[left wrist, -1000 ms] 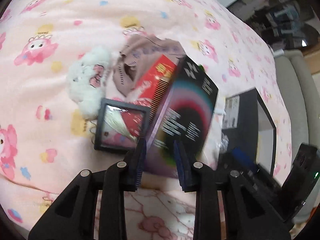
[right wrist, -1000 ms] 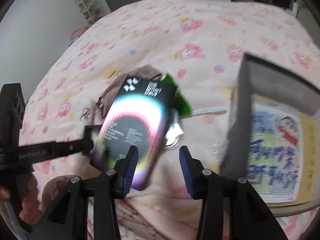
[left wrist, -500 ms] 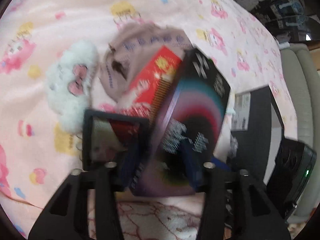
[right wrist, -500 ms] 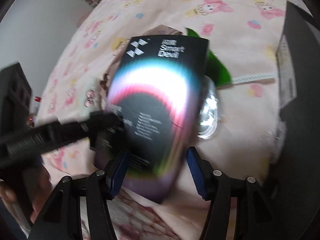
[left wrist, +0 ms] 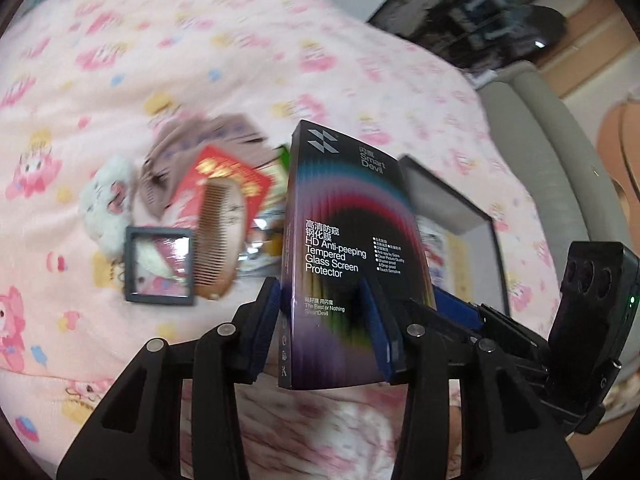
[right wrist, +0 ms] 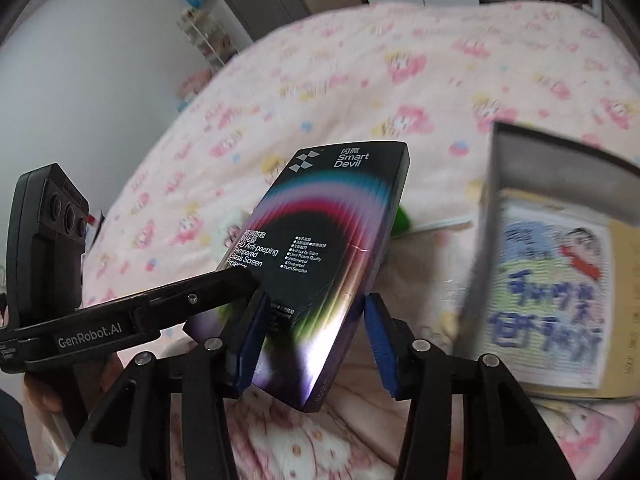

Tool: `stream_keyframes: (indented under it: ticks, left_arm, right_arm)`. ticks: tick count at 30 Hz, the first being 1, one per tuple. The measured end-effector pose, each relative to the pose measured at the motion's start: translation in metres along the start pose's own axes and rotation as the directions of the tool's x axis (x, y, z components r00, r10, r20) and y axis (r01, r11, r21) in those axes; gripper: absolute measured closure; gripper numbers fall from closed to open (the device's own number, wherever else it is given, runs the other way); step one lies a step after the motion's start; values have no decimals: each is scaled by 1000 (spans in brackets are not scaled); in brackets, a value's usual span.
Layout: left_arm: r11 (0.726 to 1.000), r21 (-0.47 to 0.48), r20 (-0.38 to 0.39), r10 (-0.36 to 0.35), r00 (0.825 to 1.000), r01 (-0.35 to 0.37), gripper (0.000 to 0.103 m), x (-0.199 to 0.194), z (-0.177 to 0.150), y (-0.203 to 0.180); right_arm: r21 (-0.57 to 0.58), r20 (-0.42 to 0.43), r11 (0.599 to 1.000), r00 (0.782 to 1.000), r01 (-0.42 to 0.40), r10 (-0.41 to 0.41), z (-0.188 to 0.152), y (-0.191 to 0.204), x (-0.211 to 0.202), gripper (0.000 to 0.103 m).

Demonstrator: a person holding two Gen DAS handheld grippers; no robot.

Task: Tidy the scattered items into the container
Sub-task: 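Grasp the Smart Devil box with both grippers and lift it, then carry the Smart Devil box over the black box and lower it beside the package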

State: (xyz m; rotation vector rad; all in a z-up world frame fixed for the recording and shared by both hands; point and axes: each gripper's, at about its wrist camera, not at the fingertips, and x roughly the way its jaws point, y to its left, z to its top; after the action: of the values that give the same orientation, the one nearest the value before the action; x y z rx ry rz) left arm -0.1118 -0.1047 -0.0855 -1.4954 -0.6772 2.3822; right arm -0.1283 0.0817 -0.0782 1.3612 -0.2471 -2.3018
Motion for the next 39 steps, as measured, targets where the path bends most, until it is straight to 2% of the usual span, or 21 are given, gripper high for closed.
stream_keyframes:
  ticks: [4,9,13,16,20,24,27,33,37,39]
  left_arm:
    - [995,89,5,-39,999,38,60,-4,-3,-47]
    - [979,187,-31,-76,997,80,61,22,0,-109]
    - [961,223,-107,-141,984,162,61,63,2,-152]
    - [955,219,-186,-160,969,199,61,104,4,-175]
    - [959,206,-266,-135,955,193,61,155,3,-191]
    - [964,219,-305,-78,949,150,61,188,-6,-199]
    - [965,231,-322,-45,946,124,60,204,-12,-198]
    - [960,269,-353,19,935,82,62,225,-24,-204]
    - [953,288,-381,25,924,92,64,232,-29,-207]
    - [946,315,-353,36,935,83,64,228,-27,-210]
  right_arm:
    - [-2,72,1000,997,31,-31,-8,-13,-42,59]
    - [50,110,994,989,95,-100,-18,-55,-86,59]
    - [87,115,984,980,153,-163,-20,-101,-112,59]
    - [106,77,976,977,193,-201,-21,-146,-116,59]
    - [137,5,972,981,192,-195,-22,-200,-101,59]
    - [196,-26,966,985,170,-169,-29,-236,-81,59]
    - [234,-46,959,987,158,-152,-37,-248,-68,59]
    - [259,-115,944,977,204,-180,-43,-259,-54,60]
    - [285,-81,936,978,209,-193,-42,-264,-63,60]
    - [272,-43,926,965,261,-259,-41,-261,-71,60]
